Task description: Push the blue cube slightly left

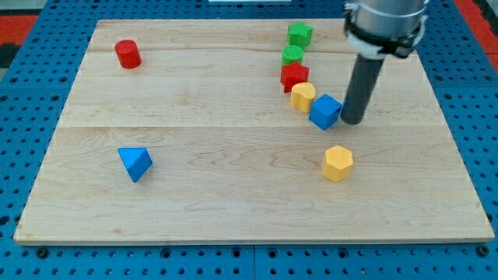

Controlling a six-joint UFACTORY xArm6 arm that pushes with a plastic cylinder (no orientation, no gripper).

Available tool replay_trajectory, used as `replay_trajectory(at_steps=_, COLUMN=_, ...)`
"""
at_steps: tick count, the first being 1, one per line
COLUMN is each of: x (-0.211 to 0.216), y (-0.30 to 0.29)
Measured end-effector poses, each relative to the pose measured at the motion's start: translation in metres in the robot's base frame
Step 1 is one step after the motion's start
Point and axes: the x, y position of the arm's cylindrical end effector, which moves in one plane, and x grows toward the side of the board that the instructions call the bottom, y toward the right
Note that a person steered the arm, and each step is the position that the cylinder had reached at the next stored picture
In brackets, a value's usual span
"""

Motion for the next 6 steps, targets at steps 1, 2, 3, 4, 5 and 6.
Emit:
replay_trajectory(at_steps=1, x=-0.048, y=0.016)
replay_trajectory(at_steps=2, x=-0.04, y=0.014)
replay_trajectory(at_steps=3, x=-0.013, y=-0.004)
replay_trajectory(at_steps=4, x=0.002, y=-0.041)
replay_trajectory(at_steps=5, x=0.002, y=-0.069)
replay_trajectory(at_steps=6, x=0.002, y=-0.055)
